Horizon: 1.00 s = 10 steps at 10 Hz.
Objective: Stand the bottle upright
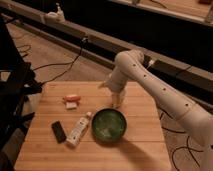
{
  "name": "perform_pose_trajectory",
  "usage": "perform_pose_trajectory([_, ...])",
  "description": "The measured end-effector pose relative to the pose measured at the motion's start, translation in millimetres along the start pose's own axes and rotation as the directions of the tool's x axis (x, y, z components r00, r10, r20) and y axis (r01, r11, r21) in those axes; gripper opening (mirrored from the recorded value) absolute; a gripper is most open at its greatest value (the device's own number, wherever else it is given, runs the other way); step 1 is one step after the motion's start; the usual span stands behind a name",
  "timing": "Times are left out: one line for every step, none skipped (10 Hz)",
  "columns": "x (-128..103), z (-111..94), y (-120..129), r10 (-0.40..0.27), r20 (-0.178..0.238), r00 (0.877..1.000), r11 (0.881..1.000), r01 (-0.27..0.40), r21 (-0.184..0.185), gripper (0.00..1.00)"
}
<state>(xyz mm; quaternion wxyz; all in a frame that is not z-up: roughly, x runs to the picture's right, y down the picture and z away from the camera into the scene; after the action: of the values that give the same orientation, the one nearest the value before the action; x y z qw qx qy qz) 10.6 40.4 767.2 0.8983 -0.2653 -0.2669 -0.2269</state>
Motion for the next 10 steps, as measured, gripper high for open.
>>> perform_pose_trajectory([-7,6,-10,-0.026,0.011,1.000,1.000,0.026,0.001,0.80])
perform_pose_trajectory([-17,15,-21,-0.054,0.032,0.998,0.999,0.054,0.000,0.80])
perform_pose_trajectory([-31,29,-34,-0.084,0.066,0.994,0.996,0.085,-0.004,0.80])
perform_pose_trajectory([-40,38,-40,-0.100,0.091,0.991,0.995,0.102,-0.016,0.80])
perform_pose_trajectory([-48,46,-45,-0.113,0.116,0.987,0.993,0.116,-0.026,0.80])
perform_pose_trajectory([-49,47,-45,-0.115,0.121,0.986,0.992,0.119,-0.029,0.80])
perform_pose_trajectory([-48,47,-44,-0.113,0.120,0.986,0.993,0.118,-0.030,0.80])
perform_pose_trajectory([-48,46,-43,-0.112,0.120,0.986,0.993,0.116,-0.032,0.80])
perform_pose_trajectory([-49,47,-44,-0.115,0.120,0.986,0.992,0.120,-0.034,0.80])
perform_pose_trajectory([-48,48,-45,-0.116,0.118,0.986,0.992,0.121,-0.031,0.80])
